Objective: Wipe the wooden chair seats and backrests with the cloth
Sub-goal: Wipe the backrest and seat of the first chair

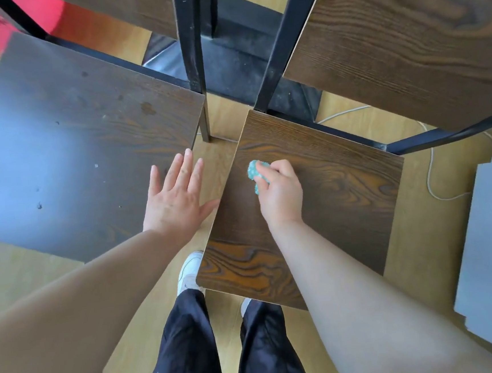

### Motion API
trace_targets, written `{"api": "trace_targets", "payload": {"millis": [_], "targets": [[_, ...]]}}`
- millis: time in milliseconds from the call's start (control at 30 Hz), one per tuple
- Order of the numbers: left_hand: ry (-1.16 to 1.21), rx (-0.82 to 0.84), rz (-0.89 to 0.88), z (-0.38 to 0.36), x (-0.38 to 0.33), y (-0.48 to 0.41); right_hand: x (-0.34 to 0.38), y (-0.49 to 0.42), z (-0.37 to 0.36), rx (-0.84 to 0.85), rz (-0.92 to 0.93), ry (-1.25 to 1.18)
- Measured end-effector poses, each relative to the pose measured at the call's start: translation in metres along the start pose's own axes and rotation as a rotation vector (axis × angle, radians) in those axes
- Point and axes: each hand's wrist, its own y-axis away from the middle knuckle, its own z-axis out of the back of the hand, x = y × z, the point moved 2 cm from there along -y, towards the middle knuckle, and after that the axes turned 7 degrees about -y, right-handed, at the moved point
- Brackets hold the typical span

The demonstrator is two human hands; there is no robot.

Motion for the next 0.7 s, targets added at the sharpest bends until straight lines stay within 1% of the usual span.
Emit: {"api": "trace_targets", "payload": {"millis": [67,133,200,267,400,433,500,633,700], "targets": [[-0.006,0.004,0.001,0.002,-0.002,0.002,0.002,0.001,0.002,0.035,-0.028,-0.07],[-0.018,0.011,-0.007,0.006,-0.009,0.003,-0.002,-0.001,0.013,0.008,-0.088,-0.166],[-0.031,0.009,-0.026,0.011,-0.017,0.002,-0.016,-0.004,0.034,-0.088,-0.137,-0.206],[-0.038,-0.005,-0.05,0.018,-0.028,-0.001,-0.046,-0.009,0.066,-0.22,-0.219,-0.216],[-0.029,-0.03,-0.056,0.025,-0.044,-0.011,-0.126,-0.02,0.136,-0.468,-0.473,-0.151],[-0.021,-0.036,-0.058,0.026,-0.05,-0.015,-0.145,-0.021,0.151,-0.506,-0.531,-0.157],[-0.013,-0.039,-0.063,0.028,-0.063,-0.023,-0.171,-0.022,0.168,-0.516,-0.598,-0.166],[-0.013,-0.056,-0.088,0.028,-0.076,-0.03,-0.18,-0.023,0.166,-0.442,-0.561,-0.198],[-0.011,-0.069,-0.102,0.028,-0.077,-0.03,-0.18,-0.023,0.162,-0.435,-0.559,-0.235]]}}
